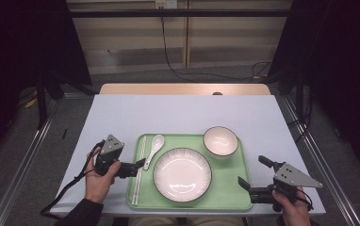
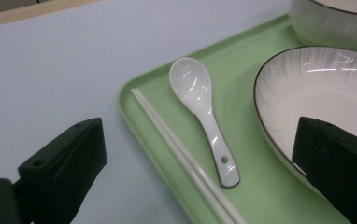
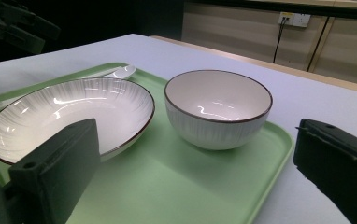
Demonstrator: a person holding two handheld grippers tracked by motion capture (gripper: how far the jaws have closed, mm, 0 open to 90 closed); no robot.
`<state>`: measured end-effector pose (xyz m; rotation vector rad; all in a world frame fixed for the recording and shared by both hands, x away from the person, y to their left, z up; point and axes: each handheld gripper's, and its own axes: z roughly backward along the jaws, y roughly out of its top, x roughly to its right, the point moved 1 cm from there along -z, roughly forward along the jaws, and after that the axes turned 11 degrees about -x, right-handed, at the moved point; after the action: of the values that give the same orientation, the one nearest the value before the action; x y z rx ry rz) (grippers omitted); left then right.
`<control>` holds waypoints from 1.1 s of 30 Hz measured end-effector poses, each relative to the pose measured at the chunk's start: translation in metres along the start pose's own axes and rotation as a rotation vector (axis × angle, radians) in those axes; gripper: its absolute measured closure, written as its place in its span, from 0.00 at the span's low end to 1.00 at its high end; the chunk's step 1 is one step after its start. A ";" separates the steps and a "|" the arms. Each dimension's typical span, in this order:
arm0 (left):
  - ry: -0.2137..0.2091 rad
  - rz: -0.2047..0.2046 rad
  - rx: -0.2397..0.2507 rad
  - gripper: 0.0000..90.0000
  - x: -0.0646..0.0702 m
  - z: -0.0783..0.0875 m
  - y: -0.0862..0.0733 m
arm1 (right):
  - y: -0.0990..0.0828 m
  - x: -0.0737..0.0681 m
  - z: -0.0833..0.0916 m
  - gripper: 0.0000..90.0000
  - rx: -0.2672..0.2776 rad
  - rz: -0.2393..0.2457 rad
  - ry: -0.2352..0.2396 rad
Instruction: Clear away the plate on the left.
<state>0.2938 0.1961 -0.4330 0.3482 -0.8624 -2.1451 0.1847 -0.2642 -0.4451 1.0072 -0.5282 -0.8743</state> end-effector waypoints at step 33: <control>0.158 0.165 0.107 0.02 -0.023 0.038 -0.079 | -0.002 0.004 0.003 0.00 -0.009 -0.023 -0.025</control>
<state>0.2456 0.2677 -0.4598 0.4773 -0.8854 -1.8979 0.1834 -0.2697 -0.4458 0.9970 -0.5341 -0.9105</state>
